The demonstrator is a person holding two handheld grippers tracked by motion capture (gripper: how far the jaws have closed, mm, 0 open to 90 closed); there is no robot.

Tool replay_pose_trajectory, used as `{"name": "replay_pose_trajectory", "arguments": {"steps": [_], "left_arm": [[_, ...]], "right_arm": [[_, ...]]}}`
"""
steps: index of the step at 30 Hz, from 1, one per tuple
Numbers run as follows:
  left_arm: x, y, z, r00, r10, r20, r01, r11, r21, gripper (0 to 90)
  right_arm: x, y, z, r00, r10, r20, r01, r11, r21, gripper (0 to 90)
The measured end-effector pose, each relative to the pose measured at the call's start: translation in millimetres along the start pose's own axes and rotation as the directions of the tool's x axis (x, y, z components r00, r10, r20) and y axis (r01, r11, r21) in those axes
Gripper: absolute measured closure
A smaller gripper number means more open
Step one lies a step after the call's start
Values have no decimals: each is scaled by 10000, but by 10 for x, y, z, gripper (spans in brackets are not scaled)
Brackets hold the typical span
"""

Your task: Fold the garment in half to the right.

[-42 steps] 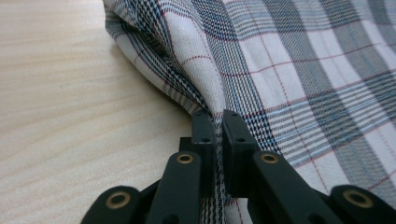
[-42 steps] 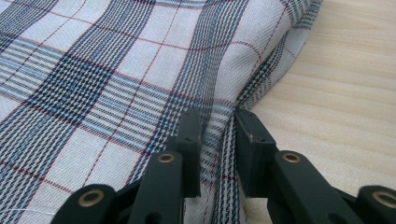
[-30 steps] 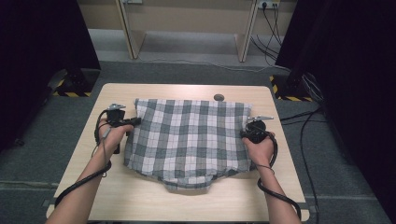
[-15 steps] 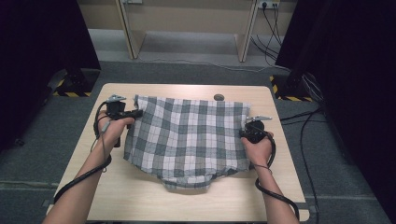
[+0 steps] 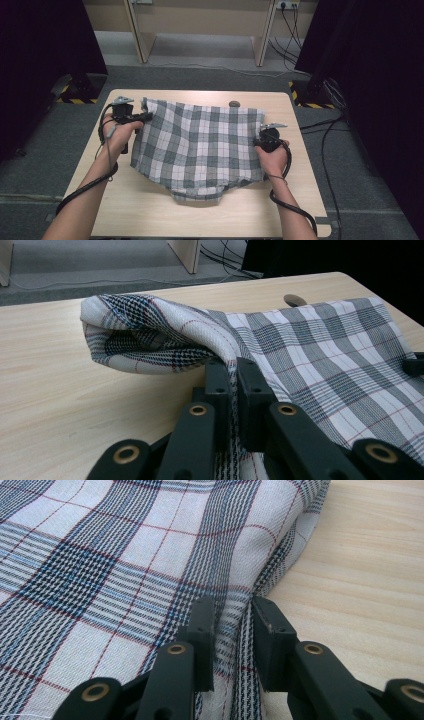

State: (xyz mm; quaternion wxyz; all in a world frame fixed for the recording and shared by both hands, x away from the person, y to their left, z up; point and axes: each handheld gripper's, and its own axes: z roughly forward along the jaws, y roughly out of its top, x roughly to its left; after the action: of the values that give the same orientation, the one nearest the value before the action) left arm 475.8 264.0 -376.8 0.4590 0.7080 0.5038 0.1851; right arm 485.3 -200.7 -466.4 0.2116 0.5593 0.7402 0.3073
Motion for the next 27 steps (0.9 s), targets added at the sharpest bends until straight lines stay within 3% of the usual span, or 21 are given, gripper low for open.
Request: {"name": "replay_pose_trajectory", "arguments": {"steps": [27], "left_arm": [[1, 198, -157, 9995, 237, -223, -242, 9994, -235, 850]], "right_arm": [[229, 102, 123, 9999, -7, -113, 6, 10000, -56, 715]]}}
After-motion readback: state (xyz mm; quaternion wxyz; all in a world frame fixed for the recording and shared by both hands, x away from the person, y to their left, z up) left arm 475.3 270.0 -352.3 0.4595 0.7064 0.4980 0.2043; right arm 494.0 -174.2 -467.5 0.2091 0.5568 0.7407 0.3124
